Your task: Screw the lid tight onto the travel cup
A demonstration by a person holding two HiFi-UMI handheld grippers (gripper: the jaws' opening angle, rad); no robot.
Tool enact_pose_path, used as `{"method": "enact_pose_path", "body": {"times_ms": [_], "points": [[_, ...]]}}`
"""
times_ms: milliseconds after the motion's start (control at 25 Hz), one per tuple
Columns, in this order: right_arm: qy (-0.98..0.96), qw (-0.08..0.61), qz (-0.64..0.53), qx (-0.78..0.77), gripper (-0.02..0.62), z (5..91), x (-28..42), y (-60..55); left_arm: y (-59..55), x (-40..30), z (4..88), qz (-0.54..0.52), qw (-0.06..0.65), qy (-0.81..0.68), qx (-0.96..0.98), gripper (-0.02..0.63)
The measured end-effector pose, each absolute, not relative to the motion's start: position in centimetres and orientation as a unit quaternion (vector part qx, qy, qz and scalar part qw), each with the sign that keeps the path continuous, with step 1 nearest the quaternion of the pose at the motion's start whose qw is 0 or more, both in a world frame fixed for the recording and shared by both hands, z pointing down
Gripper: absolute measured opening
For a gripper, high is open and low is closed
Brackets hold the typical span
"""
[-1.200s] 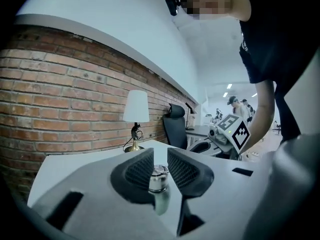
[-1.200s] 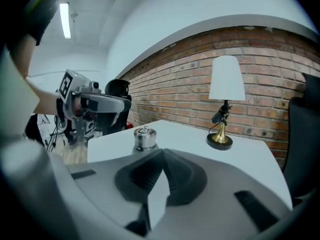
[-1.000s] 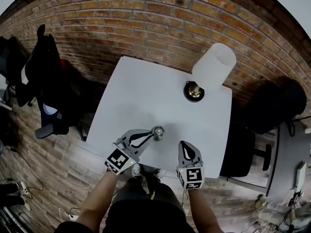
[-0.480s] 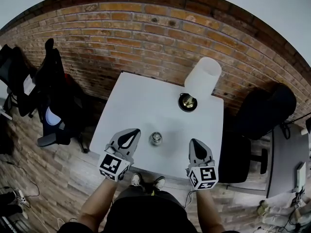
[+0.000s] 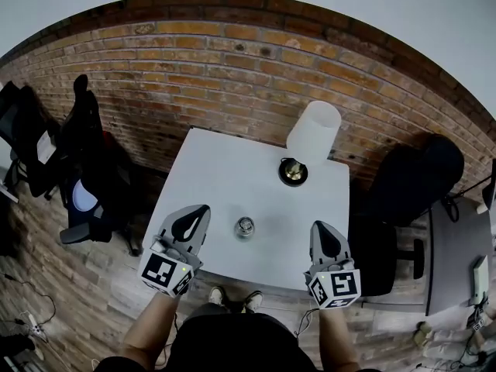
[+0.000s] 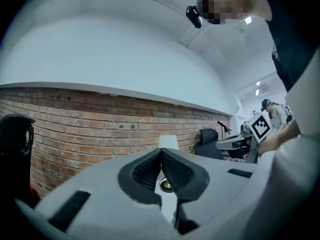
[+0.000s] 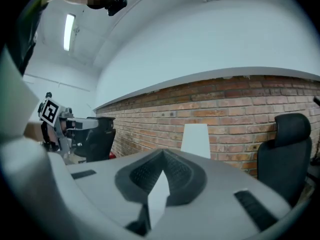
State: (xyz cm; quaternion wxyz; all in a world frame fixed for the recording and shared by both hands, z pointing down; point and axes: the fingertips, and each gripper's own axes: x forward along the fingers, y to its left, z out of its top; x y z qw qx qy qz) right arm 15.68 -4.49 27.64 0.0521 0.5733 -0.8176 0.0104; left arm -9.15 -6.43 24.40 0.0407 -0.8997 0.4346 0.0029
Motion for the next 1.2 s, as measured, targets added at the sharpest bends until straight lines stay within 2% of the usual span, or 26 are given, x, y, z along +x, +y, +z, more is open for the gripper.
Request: {"method": "enact_pose_path", "body": {"times_ms": [240, 640, 840, 1200], "points": [[-0.815, 0.024, -0.002, 0.579, 0.012, 24.7, 17.3, -3.3, -5.7, -9.3, 22.1, 0.02, 0.056, 0.429, -0.901, 0.023], [-0.797, 0.015, -0.029, 0.603, 0.013, 21.2, 19.6, -1.2, -3.8, -11.8, 20.1, 0.035, 0.089, 0.446, -0.89, 0.023], [-0.788, 0.021, -0.033, 0.615, 0.012, 20.7, 20.1, -0.5, -2.7, -12.3, 21.8, 0.028, 0.048, 0.45, -0.891, 0.023], [-0.786, 0.023, -0.026, 0.617, 0.012, 20.9, 19.2, 0.3, -1.7, -14.9, 22.8, 0.011, 0.028, 0.48, -0.876, 0.023]]}}
